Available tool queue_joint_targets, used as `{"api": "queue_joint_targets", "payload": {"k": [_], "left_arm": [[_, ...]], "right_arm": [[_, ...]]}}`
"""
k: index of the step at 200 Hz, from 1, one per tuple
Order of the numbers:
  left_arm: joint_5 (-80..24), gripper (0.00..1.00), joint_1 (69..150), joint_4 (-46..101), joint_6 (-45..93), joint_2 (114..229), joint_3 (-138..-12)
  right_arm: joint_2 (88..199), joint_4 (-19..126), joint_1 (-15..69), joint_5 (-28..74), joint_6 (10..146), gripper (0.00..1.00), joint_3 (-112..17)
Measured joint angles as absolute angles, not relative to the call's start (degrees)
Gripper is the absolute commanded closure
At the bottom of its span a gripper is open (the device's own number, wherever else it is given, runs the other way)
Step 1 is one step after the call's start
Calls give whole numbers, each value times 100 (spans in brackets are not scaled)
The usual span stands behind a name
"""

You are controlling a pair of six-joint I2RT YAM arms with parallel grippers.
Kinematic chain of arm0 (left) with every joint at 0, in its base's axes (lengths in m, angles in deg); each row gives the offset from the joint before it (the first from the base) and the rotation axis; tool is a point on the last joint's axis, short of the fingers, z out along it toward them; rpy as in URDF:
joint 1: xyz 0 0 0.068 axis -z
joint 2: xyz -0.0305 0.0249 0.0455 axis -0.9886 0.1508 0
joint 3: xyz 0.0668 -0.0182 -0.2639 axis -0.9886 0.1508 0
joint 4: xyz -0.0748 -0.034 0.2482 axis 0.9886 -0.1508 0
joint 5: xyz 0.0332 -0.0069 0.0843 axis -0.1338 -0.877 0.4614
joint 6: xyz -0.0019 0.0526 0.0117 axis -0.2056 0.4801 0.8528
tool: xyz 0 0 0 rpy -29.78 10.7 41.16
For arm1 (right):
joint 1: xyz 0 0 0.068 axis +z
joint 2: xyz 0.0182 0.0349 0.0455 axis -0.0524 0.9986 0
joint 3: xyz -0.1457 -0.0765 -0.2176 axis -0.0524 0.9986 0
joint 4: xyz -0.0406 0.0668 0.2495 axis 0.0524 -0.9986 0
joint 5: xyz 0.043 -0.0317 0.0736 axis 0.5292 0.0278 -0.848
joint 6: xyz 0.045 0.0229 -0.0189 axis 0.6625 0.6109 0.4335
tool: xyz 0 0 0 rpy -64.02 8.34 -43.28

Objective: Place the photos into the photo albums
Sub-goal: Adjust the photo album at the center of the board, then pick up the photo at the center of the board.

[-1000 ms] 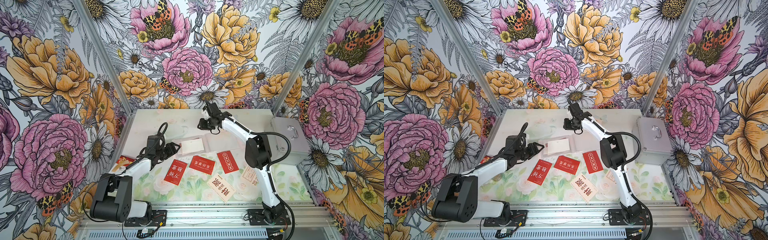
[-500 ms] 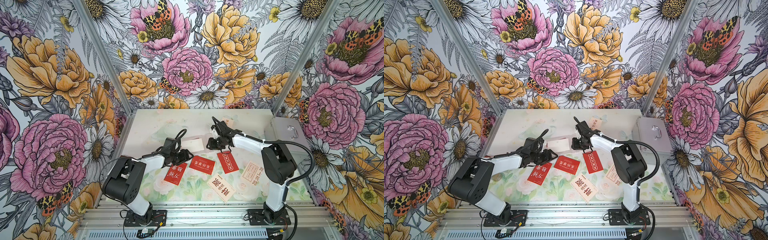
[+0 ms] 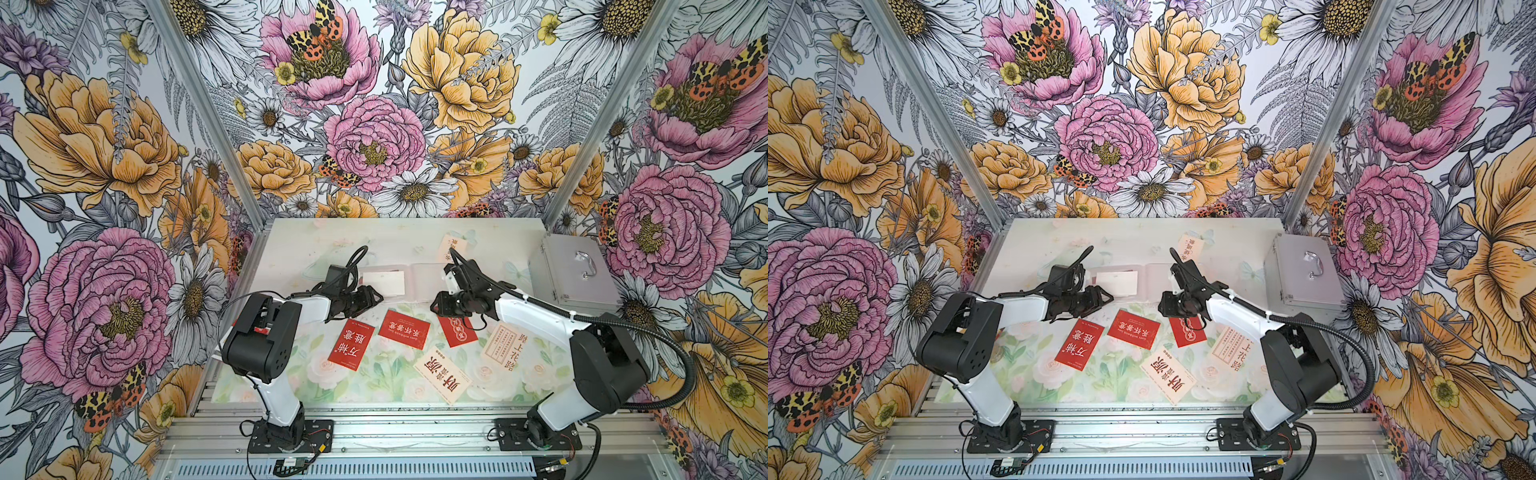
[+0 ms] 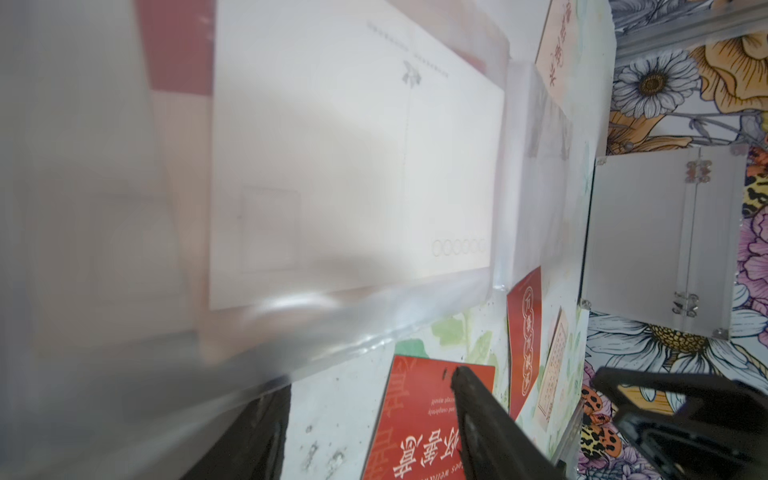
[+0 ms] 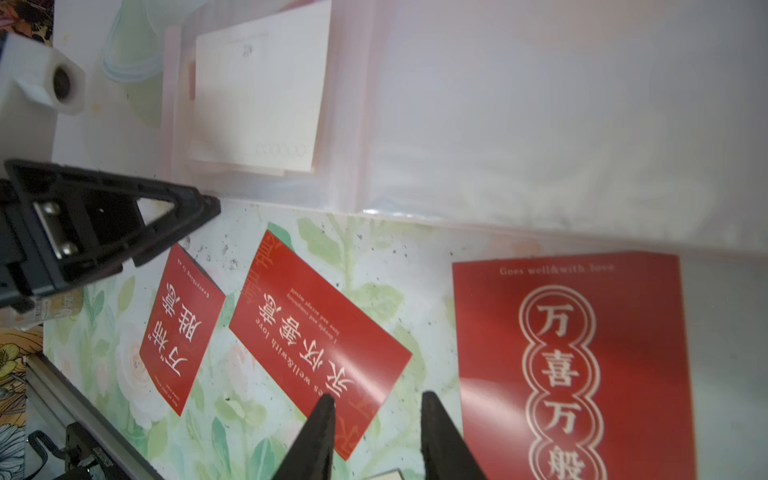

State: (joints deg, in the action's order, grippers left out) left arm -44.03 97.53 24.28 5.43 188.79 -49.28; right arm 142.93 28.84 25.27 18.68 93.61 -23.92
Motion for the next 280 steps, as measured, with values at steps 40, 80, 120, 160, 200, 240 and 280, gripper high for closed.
{"api": "queue_joint_targets", "payload": {"k": [40,80,120,160,200,240,280], "left_arm": [[-4349,37,9919,1901,633,18553,-4935],[-4211,37,10638,1188,825,17296,-4944],[-4108,37,11679,749,532,16429,-4751],[-4069,36,12564,391,62,16315,-4419],[-4099,36,12708,377,-117,16709,-4421],[-4266,37,13036,828,-464,17244,-4340],[-4532,38,13211,1650,-886,17858,-4072]], "right_arm": [[13561,2758,2413,1330,9627,60,-1415],[12864,2073,2442,1026,9828,53,-763],[12051,1750,2488,1041,10303,48,-81],[11668,1381,2494,1343,10646,46,257],[11754,1302,2649,1444,10725,47,264],[11835,1295,2789,1343,10764,47,238],[12114,1317,2971,1347,10764,47,80]]}}
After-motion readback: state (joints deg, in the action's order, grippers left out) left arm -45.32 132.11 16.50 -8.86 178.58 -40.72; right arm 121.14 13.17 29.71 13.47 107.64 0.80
